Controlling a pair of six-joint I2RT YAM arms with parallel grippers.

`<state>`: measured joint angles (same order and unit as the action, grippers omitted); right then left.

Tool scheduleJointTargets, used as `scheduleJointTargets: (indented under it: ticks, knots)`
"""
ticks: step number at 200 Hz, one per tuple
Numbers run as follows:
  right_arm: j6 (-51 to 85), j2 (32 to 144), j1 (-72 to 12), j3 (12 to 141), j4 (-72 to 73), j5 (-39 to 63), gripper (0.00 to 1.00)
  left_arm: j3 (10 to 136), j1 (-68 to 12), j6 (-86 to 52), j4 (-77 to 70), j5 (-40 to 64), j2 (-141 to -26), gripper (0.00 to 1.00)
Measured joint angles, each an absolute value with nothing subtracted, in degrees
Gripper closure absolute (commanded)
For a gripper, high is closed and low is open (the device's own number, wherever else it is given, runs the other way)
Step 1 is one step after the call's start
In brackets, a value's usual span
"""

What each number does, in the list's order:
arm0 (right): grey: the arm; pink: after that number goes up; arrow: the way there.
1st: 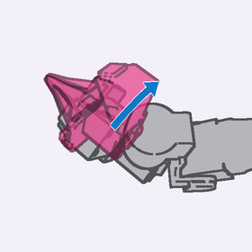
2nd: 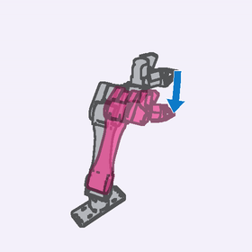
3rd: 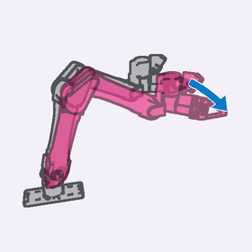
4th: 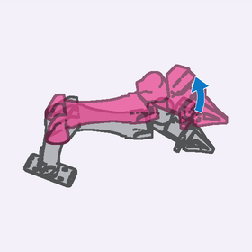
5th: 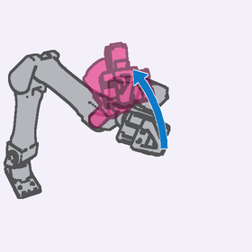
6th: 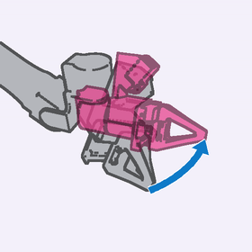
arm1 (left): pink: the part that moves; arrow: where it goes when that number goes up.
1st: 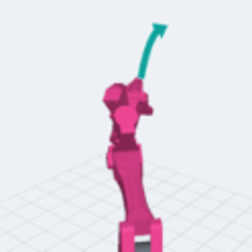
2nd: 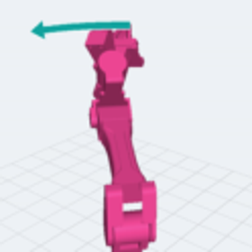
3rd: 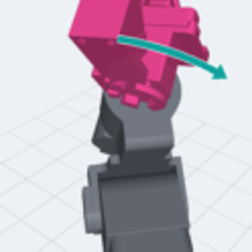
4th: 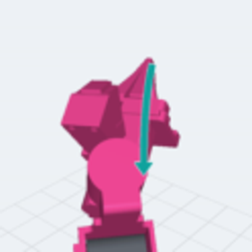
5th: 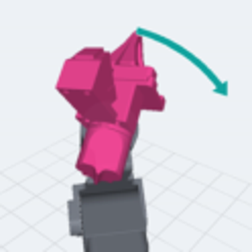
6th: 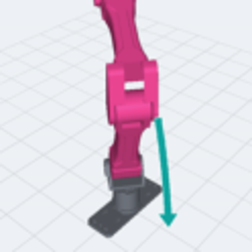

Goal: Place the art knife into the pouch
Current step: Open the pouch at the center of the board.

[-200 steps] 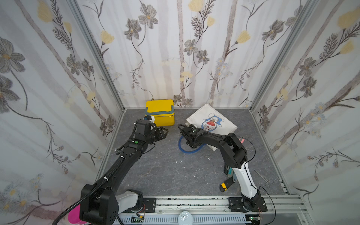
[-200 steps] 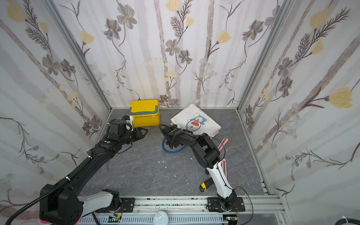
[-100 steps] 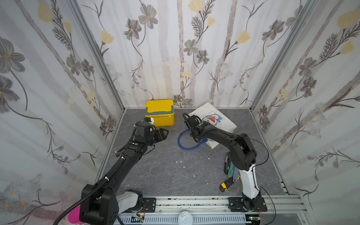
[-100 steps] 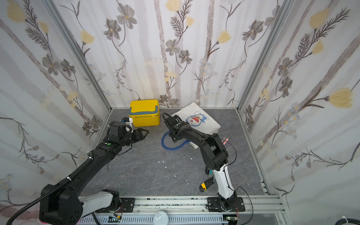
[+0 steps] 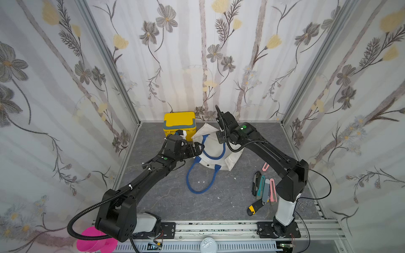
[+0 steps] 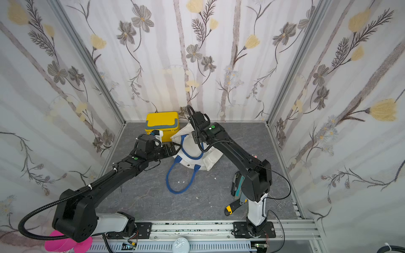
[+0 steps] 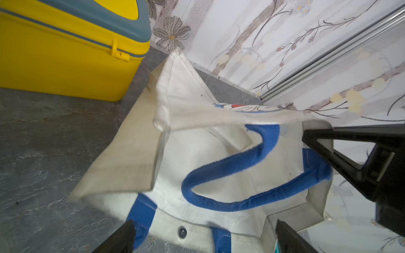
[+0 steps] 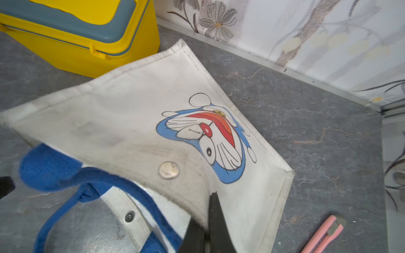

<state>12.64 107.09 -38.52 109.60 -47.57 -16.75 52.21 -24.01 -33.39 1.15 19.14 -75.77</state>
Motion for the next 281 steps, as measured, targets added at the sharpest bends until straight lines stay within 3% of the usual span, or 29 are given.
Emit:
scheduleJointTargets:
  ticks: [48,104,171,281]
  knots:
    - [13.7,107.4,-34.4,112.7,-50.8,-8.3,1.0,51.3,-24.9,-33.1,5.8,12.7,-66.8,0.0]
    - [14.8,109.2,-29.5,115.3,-51.8,-2.0,1.0,45.2,-26.1,-34.1,7.9,11.2,-66.4,0.0]
    - [16.0,109.5,-26.4,116.3,-51.6,6.3,1.0,40.9,-27.2,-35.9,-4.0,10.7,-73.3,0.0]
    - [16.1,106.5,-23.6,114.9,-50.7,17.0,1.0,46.9,-24.2,-33.5,-20.4,10.1,-91.0,0.0]
